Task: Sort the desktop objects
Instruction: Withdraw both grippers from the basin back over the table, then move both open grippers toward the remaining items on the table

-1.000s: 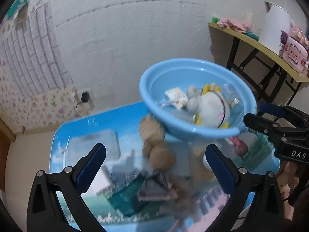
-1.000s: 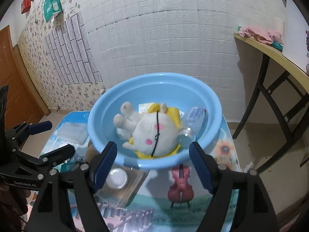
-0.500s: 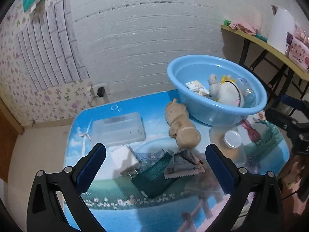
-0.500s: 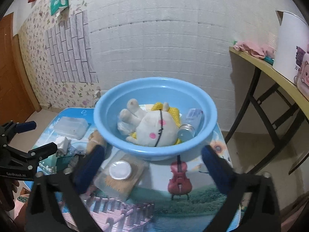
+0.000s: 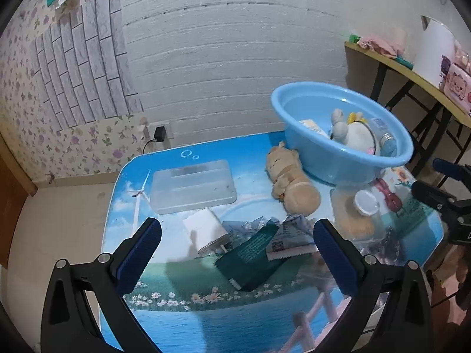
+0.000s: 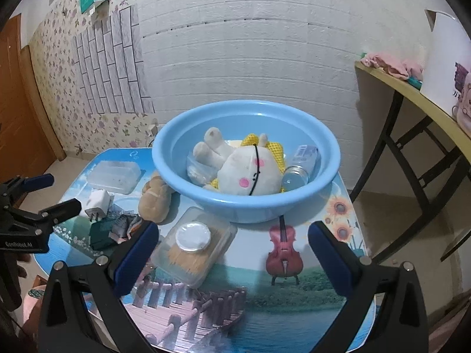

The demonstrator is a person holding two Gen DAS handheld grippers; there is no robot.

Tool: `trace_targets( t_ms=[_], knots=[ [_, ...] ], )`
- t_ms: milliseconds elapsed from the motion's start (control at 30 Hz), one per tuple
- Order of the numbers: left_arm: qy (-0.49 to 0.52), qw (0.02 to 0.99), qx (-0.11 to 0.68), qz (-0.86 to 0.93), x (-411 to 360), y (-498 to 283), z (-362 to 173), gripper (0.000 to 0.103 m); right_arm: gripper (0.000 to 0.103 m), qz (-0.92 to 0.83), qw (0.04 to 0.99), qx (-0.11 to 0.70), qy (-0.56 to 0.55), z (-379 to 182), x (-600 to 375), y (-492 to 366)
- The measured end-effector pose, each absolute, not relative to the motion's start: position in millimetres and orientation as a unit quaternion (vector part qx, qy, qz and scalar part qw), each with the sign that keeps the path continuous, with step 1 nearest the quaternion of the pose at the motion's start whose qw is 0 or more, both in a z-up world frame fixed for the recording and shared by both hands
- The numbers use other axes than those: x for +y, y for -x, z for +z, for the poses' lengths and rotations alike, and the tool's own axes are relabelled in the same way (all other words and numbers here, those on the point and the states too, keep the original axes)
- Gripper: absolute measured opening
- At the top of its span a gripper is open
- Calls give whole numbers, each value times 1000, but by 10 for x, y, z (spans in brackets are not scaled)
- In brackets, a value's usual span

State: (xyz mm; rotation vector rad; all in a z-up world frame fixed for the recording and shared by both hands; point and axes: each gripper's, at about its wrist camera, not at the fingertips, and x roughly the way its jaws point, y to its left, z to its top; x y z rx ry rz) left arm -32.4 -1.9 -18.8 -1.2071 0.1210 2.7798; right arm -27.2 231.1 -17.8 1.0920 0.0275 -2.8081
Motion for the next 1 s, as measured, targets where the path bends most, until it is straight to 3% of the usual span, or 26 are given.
trace_targets(
  t_ms=[467, 1000],
  knots=[
    [394, 89, 24, 914, 39, 303, -215, 103, 103, -922, 64, -33, -382, -275, 2371, 314],
    [411, 91, 28, 906, 93, 306, -347, 103, 101, -917, 79, -25, -390, -361, 2303, 306]
  ],
)
